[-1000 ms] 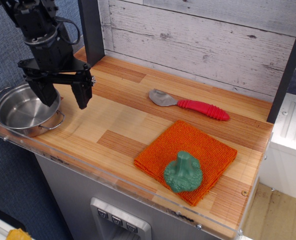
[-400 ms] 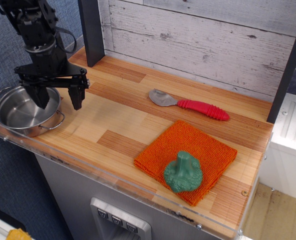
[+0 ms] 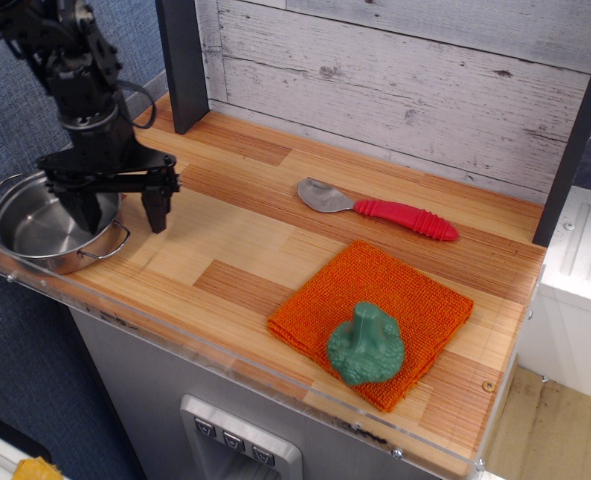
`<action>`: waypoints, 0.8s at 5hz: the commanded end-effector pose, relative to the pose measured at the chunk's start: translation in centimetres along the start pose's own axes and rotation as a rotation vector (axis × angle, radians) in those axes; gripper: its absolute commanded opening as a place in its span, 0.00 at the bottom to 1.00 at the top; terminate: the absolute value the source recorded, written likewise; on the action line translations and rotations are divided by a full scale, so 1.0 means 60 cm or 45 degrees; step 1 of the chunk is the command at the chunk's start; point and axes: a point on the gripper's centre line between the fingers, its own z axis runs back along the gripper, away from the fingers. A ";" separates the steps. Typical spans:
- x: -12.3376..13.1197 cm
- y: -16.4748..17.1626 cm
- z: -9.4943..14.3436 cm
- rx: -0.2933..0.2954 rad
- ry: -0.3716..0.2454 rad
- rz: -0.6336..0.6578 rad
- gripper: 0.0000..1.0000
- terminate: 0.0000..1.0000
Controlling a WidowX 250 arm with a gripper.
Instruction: Move the silver pot to the left of the orange cloth.
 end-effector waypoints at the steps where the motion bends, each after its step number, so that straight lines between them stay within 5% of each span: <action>1: 0.001 0.011 0.009 0.002 -0.034 0.013 0.00 0.00; 4: 0.002 0.019 0.024 0.043 -0.015 0.000 0.00 0.00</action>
